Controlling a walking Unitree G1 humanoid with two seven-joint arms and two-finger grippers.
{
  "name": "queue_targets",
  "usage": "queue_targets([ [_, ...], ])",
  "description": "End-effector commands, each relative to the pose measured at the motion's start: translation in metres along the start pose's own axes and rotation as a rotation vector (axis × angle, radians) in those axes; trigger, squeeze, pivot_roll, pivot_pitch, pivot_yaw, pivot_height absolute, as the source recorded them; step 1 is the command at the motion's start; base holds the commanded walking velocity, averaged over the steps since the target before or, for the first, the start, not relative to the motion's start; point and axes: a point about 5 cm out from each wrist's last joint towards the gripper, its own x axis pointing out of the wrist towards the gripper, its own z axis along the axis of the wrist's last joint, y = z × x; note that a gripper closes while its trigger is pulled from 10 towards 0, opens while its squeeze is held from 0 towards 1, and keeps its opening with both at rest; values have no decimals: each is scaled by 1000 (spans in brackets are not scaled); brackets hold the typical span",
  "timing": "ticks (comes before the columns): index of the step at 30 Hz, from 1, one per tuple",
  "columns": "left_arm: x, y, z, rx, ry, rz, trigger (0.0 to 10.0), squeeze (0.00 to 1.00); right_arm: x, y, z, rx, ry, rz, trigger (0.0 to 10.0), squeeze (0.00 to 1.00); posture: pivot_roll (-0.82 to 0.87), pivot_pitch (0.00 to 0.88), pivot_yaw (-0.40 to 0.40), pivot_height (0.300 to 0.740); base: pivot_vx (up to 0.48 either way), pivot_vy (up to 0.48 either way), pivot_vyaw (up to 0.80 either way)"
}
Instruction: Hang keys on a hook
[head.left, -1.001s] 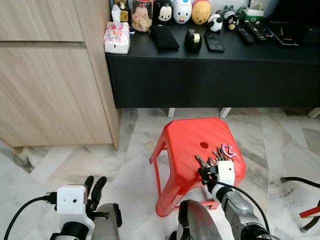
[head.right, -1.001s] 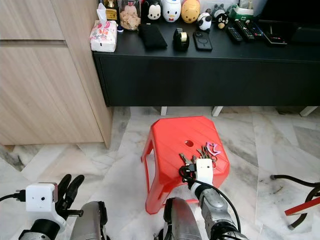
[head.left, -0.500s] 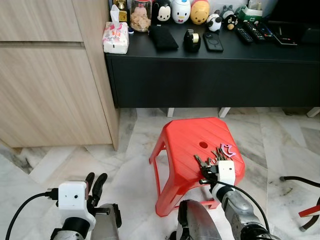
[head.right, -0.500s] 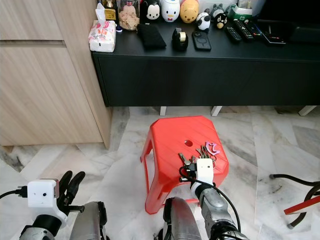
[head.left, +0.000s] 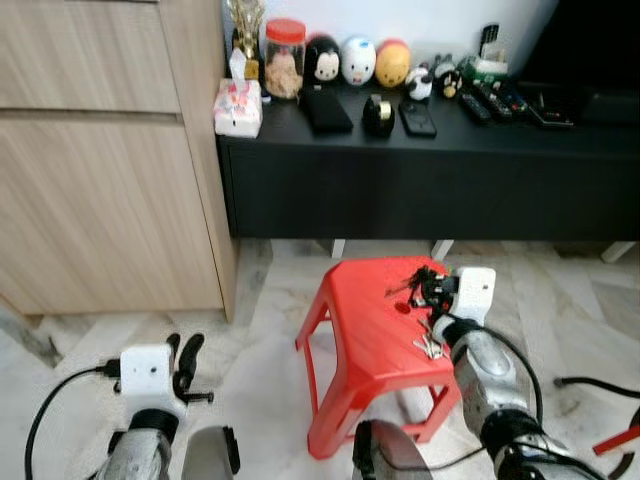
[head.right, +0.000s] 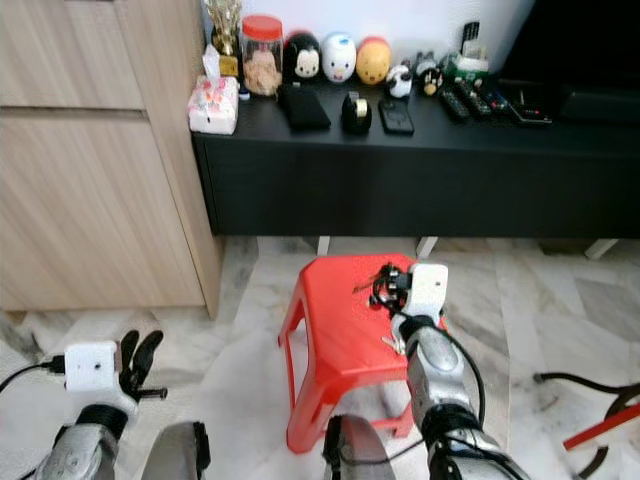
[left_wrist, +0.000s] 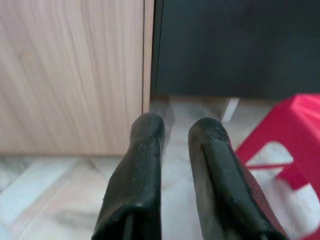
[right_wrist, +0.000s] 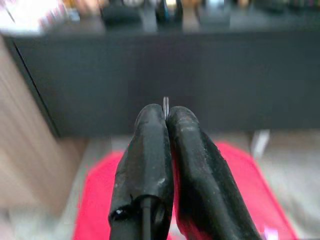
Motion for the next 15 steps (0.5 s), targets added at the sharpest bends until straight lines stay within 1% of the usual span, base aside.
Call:
queue_targets([
  [1,3,-1,-3,11,-8,3,10000,0,-4,-1,7,-10,-55,-14,0,0,127,0,-148,593,0,0,0],
  [3,6,-1,-2,6,-21,5,10000,0,-7,2,10,-20,-82,-7,0,0,121,0,-146,593,0,0,0],
  [4,10,-3,0,1,-40,2,10000,0,-14,8,14,-56,-109,-2,6941,0,117,0,-145,593,0,0,0],
  [5,13,-3,1,-2,-48,0,10000,0,-19,13,16,-85,-132,-6,10000,0,103,0,-141,593,0,0,0],
  [7,14,-4,0,-2,-47,-1,10000,0,-19,14,17,-93,-138,-8,10000,0,101,0,-141,593,0,0,0],
  [9,17,-4,-1,-3,-53,0,10000,0,-26,18,25,-192,-190,-9,10000,0,98,0,-139,593,0,0,0],
  [11,20,-4,-1,-5,-61,-2,10000,0,-31,18,35,-231,-237,-57,10000,0,86,0,-137,593,0,0,0],
  [12,22,-5,-1,-6,-65,-3,10000,0,-32,15,40,-243,-256,-94,10000,0,84,0,-137,593,0,0,0],
  [13,24,-5,-1,-8,-73,-4,10000,0,-32,8,48,-224,-273,-180,10000,0,82,0,-134,593,0,0,0],
  [14,25,-5,0,-9,-76,-4,10000,0,-32,5,51,-200,-274,-221,10000,0,82,0,-134,593,0,0,0],
  [15,27,-6,1,-12,-80,-6,10000,0,-29,-4,49,-59,-241,-318,10000,0,80,0,-130,593,0,0,0],
])
